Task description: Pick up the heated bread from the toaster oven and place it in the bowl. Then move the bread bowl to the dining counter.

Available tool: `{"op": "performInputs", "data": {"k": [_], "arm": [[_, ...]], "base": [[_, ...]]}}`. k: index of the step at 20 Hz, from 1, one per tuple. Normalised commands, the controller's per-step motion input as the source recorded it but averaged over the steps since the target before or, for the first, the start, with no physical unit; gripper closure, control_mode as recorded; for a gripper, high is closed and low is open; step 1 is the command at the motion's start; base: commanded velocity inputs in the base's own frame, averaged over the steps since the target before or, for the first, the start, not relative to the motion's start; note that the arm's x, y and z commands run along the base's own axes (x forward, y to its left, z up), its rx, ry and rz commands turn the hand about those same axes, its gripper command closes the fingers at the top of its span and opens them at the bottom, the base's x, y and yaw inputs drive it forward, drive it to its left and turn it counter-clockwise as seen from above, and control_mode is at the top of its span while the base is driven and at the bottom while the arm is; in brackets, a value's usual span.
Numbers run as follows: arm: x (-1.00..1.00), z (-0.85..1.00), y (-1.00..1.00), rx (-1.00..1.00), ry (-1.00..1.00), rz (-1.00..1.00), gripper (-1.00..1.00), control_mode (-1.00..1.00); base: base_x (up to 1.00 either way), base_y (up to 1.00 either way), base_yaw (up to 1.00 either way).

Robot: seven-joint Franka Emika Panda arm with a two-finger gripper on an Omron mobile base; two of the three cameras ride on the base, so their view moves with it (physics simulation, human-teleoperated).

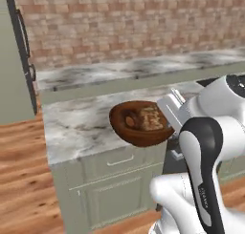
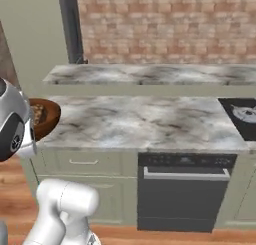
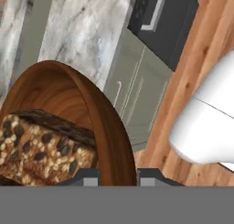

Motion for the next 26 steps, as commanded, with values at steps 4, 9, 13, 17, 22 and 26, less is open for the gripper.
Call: {"op": "performInputs", "data": {"k": [4,9,13,17,22,26], "arm": [[0.0,0.0,0.0,0.0,0.0,0.0,1.0,1.0],[0.0,0.0,0.0,0.0,0.0,0.0,1.0,1.0],[0.0,0.0,0.0,0.0,0.0,0.0,1.0,1.0],[0.0,0.0,0.0,0.0,0.0,0.0,1.0,1.0],[0.0,0.0,0.0,0.0,0.0,0.0,1.0,1.0],[0.0,0.0,0.0,0.0,0.0,0.0,1.0,1.0]], "base": [[-0.17,1.0,0.61],[-0.1,1.0,0.45],[0.38,1.0,0.17],[1.0,0.83,-0.13],[1.0,0.53,-0.2],[1.0,0.02,-0.31]]}}
